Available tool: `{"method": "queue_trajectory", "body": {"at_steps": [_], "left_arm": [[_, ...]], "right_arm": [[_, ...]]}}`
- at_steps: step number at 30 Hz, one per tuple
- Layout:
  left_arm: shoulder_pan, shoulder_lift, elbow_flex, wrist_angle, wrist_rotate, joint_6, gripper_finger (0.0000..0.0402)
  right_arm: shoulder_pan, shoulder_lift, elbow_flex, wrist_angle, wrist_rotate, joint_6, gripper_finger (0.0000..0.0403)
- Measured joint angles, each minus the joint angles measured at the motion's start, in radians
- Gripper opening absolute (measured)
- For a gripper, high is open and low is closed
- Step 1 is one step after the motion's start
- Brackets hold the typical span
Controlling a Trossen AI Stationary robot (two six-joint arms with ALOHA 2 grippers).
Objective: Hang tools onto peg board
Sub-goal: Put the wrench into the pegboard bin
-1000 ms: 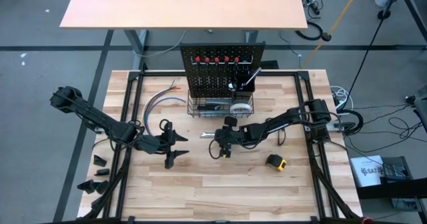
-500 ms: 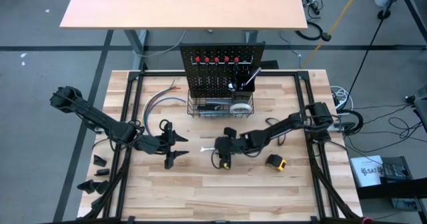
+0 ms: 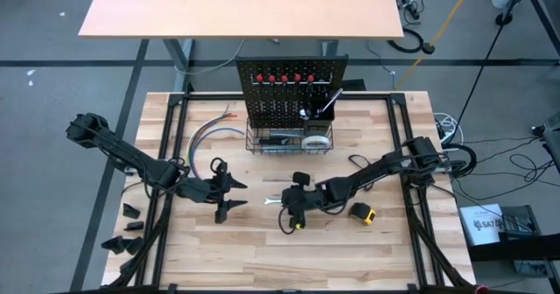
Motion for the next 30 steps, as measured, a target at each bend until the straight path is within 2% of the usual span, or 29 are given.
{"method": "queue_trajectory", "body": {"at_steps": [6, 11, 19, 22, 28, 30], "left_arm": [[0.0, 0.0, 0.0, 0.0, 0.001, 0.0, 0.0237], [0.0, 0.0, 0.0, 0.0, 0.001, 0.0, 0.0237], [0.0, 0.0, 0.0, 0.015, -0.006, -0.001, 0.0237], [0.0, 0.0, 0.0, 0.04, -0.01, 0.0, 0.0237], [0.0, 0.0, 0.0, 0.053, -0.022, 0.0, 0.0237], [0.0, 0.0, 0.0, 0.054, -0.023, 0.0, 0.0237]], "right_arm": [[-0.016, 0.002, -0.014, -0.03, -0.001, -0.01, 0.0141], [-0.027, 0.028, -0.026, -0.007, -0.072, -0.015, 0.0141], [-0.026, 0.08, -0.021, 0.011, -0.094, 0.016, 0.0136], [-0.027, 0.085, -0.018, -0.024, -0.128, 0.064, 0.0113], [-0.013, 0.084, -0.015, -0.079, -0.144, 0.134, 0.0033], [-0.009, 0.084, -0.015, -0.08, -0.15, 0.147, 0.0021]]}}
